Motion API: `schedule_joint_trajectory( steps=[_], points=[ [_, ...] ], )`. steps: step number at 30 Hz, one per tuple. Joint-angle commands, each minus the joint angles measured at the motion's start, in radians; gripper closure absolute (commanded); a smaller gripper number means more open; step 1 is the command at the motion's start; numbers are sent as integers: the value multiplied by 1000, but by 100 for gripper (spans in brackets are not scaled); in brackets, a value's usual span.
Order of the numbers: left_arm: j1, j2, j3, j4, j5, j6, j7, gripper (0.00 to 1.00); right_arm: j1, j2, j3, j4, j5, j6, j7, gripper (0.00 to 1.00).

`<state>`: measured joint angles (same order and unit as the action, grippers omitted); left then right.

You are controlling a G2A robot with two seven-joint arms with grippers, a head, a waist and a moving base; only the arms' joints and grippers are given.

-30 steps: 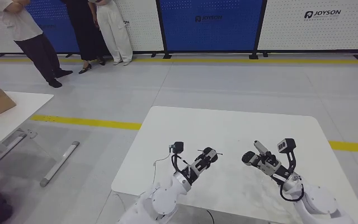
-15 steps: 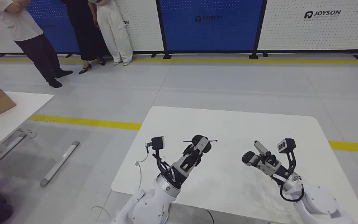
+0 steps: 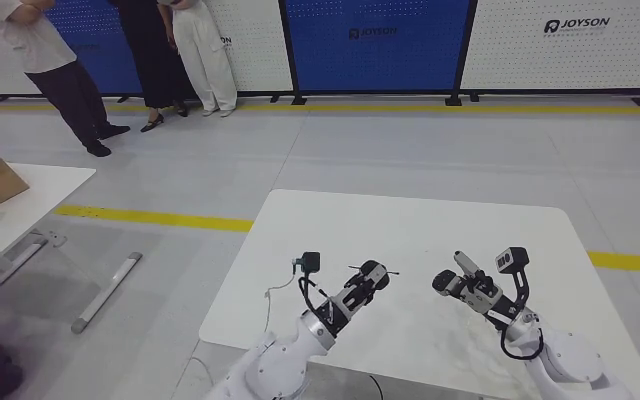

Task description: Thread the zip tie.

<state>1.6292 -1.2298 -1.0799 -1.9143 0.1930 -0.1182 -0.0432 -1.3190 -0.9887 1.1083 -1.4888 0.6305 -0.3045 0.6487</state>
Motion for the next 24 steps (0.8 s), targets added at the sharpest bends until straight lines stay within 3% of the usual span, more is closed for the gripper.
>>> schedule_joint_trajectory(
  steps=[1,6,21,24],
  points=[
    [-18,-7,26,48,6,6,35,100,0,0,0,0,0,0,0,0],
    [-57,-19,73,132,6,1,75,100,0,0,0,0,0,0,0,0],
    [-58,-20,74,133,3,-2,78,100,0,0,0,0,0,0,0,0],
    [-72,-19,89,134,33,-10,41,100,0,0,0,0,0,0,0,0]
  ],
)
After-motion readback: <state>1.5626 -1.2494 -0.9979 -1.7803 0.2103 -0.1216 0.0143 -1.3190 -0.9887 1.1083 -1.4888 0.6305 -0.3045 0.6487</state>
